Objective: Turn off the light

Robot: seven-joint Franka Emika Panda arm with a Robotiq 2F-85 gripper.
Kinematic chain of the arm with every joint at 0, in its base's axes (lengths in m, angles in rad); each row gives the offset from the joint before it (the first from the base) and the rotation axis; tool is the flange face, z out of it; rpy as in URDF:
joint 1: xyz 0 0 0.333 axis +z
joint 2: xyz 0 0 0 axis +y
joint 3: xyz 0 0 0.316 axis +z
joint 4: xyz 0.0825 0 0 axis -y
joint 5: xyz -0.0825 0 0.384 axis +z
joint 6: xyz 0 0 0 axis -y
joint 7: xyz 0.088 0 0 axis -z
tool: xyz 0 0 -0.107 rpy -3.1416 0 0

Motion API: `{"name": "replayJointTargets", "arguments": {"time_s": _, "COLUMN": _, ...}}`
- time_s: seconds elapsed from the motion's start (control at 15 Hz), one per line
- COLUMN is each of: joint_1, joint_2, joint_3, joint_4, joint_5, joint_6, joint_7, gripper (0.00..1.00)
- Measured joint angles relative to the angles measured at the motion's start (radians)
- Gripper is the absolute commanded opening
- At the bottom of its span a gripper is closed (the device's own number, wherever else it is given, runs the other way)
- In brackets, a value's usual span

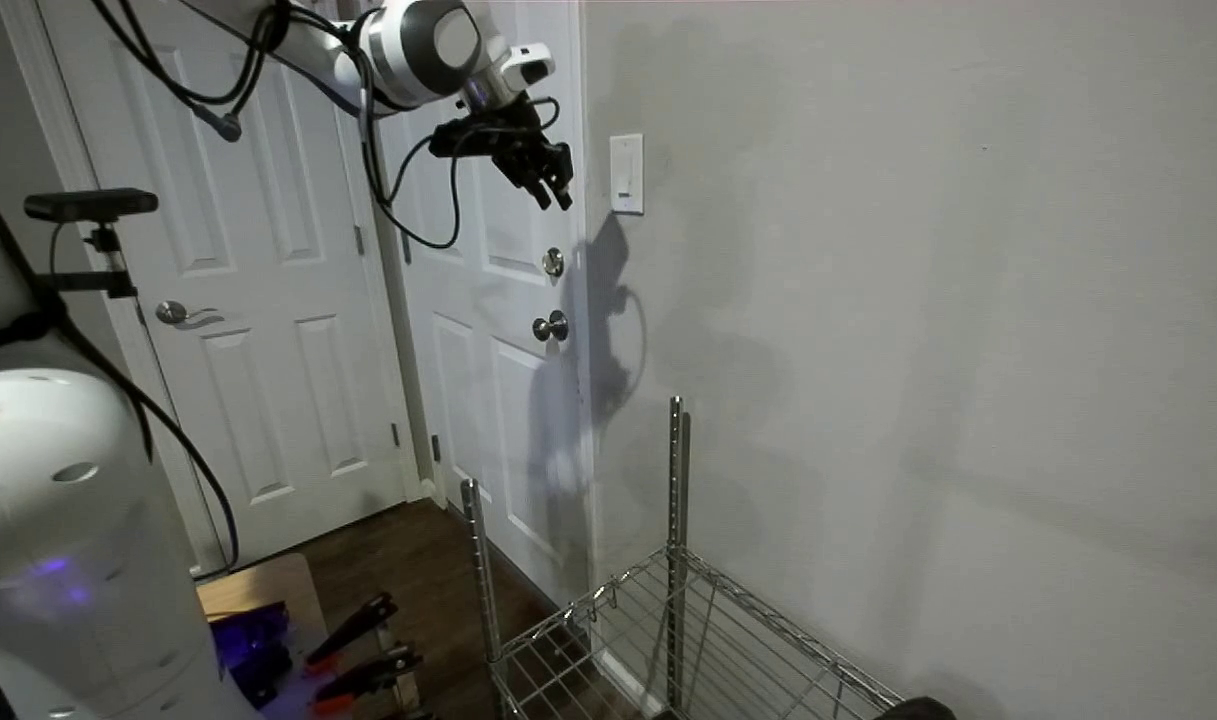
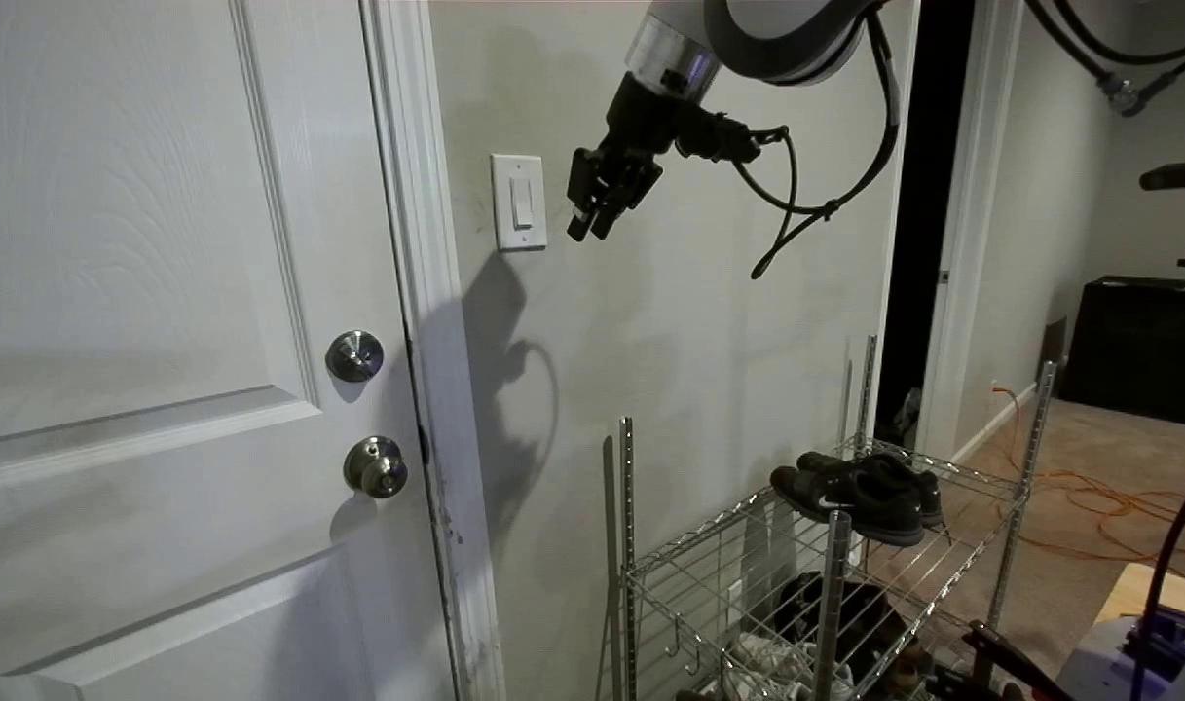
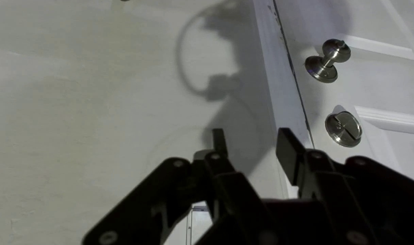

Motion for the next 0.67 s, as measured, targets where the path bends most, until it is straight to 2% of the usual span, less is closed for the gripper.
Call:
{"name": "replayJointTargets", "arguments": {"time_s": 0.13, "joint_1": 0.0, "joint_2": 0.018, "joint_3": 0.001, "joint_4": 0.017, "joint_5": -0.028, "joint_6": 0.011, "joint_7": 0.003, "gripper": 0.02}}
{"name": "replayJointTargets", "arguments": {"time_s": 0.67, "joint_1": 0.001, "joint_2": 0.191, "joint_3": -0.007, "joint_4": 0.189, "joint_5": -0.056, "joint_6": 0.018, "joint_7": 0.012, "gripper": 0.0}}
